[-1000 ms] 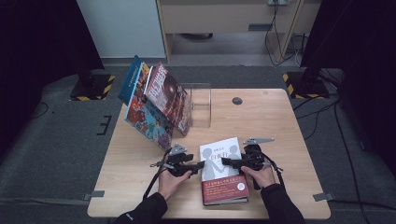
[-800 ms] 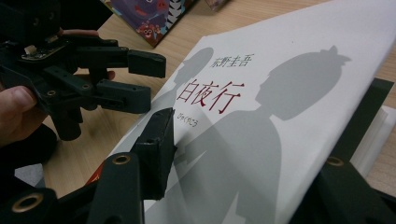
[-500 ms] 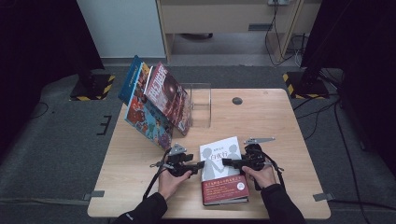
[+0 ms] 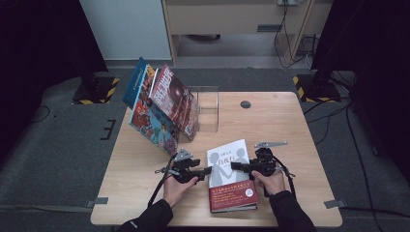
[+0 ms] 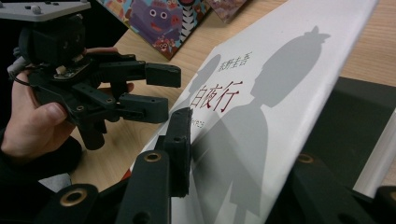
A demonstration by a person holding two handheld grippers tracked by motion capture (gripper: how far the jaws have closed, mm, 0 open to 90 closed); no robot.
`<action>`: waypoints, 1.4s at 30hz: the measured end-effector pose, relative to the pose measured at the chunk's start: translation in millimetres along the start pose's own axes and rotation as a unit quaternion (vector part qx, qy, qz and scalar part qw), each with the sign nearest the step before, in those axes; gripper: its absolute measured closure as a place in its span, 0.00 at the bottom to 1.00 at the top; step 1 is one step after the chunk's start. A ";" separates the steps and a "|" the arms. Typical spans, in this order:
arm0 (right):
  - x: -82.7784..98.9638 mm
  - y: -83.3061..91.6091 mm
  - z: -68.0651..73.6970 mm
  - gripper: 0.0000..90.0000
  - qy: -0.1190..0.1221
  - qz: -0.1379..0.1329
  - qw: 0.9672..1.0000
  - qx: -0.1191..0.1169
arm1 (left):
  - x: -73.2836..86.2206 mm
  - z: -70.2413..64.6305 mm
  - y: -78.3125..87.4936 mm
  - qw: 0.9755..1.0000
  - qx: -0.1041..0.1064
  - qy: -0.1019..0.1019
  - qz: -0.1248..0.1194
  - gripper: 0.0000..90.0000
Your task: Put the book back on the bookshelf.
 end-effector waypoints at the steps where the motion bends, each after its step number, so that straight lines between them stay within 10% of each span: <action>1: -0.1 0.7 0.9 0.74 -0.001 -0.002 1.000 -0.002 | -0.5 0.4 0.9 1.000 -0.001 0.001 -0.001 0.38; 20: -6.1 12.4 22.0 0.85 0.058 -0.033 0.997 -0.043 | -6.4 8.7 11.6 0.997 0.041 0.055 -0.024 0.32; 42: -5.6 14.1 19.0 0.85 0.058 -0.029 0.997 -0.044 | 2.3 6.9 -3.0 0.991 0.092 0.095 -0.008 0.17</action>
Point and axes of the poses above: each handheld gripper's, and its own axes: y roughly backward along the jaws, x roughly out of its underside, z roughly to its left, the point moved 3 cm from there along -y, roughly forward along the jaws, and after that the axes turned 10 degrees about -x, right-handed, at the moved point
